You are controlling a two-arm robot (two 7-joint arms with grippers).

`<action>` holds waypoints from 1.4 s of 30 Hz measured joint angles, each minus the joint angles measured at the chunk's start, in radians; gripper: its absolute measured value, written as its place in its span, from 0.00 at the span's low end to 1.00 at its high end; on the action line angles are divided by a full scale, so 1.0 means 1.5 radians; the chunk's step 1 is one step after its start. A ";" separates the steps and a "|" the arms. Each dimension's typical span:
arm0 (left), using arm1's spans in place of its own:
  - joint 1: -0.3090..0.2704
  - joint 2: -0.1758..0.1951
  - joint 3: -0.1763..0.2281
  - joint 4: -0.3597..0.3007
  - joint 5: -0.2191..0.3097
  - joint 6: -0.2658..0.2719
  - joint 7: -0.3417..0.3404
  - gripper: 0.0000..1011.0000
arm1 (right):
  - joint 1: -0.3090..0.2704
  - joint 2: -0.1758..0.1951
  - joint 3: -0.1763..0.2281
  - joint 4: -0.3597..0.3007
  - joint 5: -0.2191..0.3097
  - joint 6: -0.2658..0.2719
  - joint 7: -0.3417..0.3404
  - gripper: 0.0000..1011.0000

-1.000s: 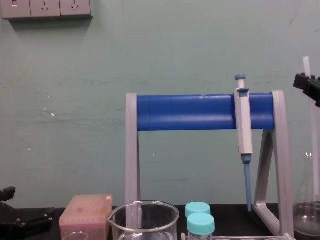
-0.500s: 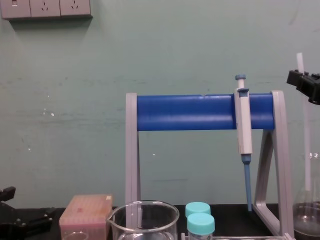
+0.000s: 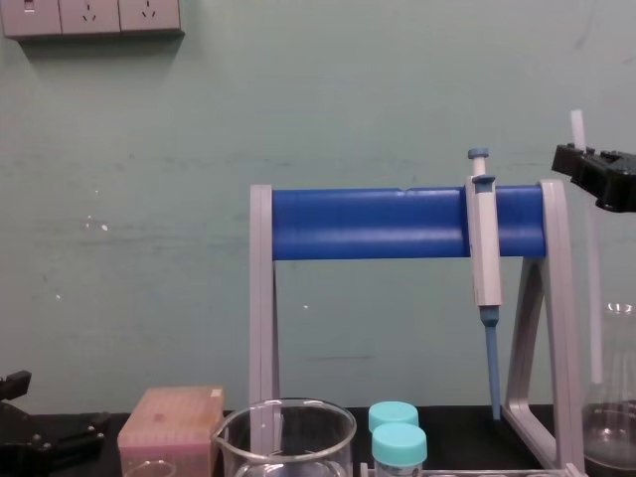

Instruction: Pick up the stirring rod with one hand, then place it down.

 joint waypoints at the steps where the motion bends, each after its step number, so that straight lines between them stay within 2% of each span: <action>1: 0.000 0.000 0.000 0.000 0.000 0.000 0.000 0.99 | 0.000 0.000 -0.001 0.000 0.000 0.000 0.001 0.07; 21: 0.000 0.000 0.000 0.000 0.000 0.000 0.000 0.99 | 0.004 0.005 -0.012 0.005 0.006 0.002 0.008 0.07; 42: 0.000 0.000 0.000 0.000 0.000 0.000 0.000 0.99 | -0.001 0.006 -0.011 0.002 0.009 0.000 0.007 0.07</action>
